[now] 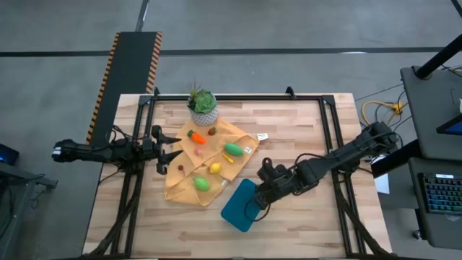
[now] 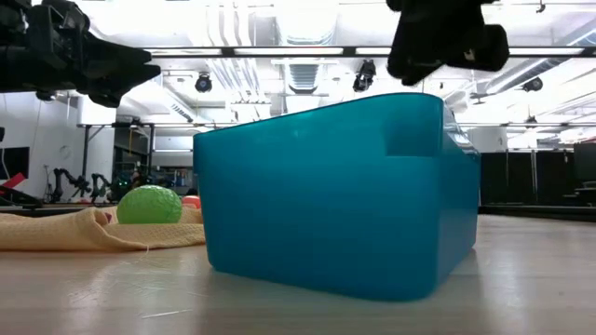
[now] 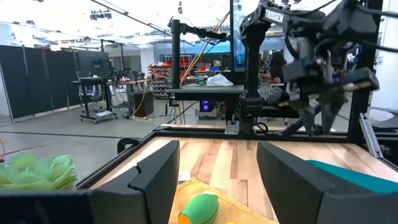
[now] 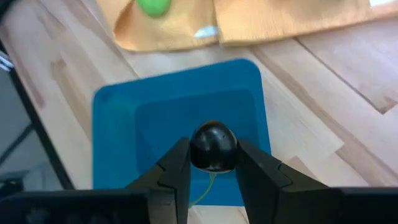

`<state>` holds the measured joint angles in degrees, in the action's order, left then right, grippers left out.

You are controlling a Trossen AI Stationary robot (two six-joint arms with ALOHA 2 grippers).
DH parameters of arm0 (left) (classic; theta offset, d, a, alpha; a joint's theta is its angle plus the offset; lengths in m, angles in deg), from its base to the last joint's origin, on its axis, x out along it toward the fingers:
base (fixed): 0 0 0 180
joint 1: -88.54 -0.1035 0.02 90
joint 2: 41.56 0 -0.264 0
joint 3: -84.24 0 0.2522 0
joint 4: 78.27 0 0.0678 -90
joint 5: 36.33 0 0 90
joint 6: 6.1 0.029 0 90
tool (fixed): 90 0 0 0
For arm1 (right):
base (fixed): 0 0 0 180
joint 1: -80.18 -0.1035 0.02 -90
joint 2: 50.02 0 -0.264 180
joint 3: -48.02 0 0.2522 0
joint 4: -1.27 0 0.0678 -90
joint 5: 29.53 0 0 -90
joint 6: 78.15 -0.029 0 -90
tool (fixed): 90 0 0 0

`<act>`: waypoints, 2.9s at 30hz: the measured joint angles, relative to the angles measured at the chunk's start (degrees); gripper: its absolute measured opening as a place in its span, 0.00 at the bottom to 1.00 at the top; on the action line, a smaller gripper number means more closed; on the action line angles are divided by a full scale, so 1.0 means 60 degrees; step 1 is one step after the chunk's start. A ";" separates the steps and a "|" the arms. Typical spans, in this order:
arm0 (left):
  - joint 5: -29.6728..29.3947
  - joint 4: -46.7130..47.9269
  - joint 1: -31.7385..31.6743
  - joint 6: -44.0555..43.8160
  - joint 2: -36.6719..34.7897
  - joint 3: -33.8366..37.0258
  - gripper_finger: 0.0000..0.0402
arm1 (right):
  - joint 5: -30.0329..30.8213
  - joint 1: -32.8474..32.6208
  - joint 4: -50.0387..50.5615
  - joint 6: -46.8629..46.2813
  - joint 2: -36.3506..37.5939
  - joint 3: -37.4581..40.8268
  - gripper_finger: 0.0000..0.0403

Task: Pick and placing Produce into tupperware
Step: Put the black cherry into the blue bin, then put the green corn into the blue bin

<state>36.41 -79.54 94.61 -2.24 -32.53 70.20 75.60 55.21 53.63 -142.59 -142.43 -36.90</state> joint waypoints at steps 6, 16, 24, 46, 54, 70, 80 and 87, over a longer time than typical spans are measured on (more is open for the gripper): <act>0.0000 0.0005 0.0001 0.0000 -0.0006 0.0000 0.50 | -0.0394 0.0004 0.0021 0.0033 -0.0749 -0.0122 0.24; 0.0000 -0.0003 -0.0002 -0.0003 -0.0006 0.0000 0.50 | -0.0553 0.0022 -0.0053 0.0035 -0.1532 -0.0134 0.24; 0.0000 -0.0089 0.0000 -0.0007 -0.0007 0.0000 0.50 | -0.0593 0.0022 -0.0067 0.0101 -0.1853 -0.0130 0.24; 0.0000 -0.0086 0.0000 -0.0011 -0.0002 0.0000 0.50 | -0.0592 0.0025 -0.0067 0.0068 -0.1883 -0.0123 0.39; 0.0000 -0.0086 0.0002 -0.0011 -0.0006 0.0000 0.50 | 0.0499 0.0170 -0.0323 0.0128 -0.1859 -0.0119 0.38; 0.0011 -0.0168 -0.0002 -0.0022 -0.0009 0.0000 0.50 | 0.5447 0.0543 -0.1439 0.5396 0.0207 -0.0600 0.40; 0.0011 -0.0262 0.0002 -0.0047 0.0031 0.0000 0.50 | 0.2771 0.0824 -0.4918 1.1620 0.2776 0.0261 0.52; 0.0005 -0.0438 -0.0002 0.0000 0.0013 0.0000 0.50 | 0.0091 0.2136 -0.5332 1.1422 0.4034 0.1485 0.65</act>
<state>36.44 -82.17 94.60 -2.24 -32.45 70.20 76.15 68.02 21.64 -74.06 -118.23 -27.99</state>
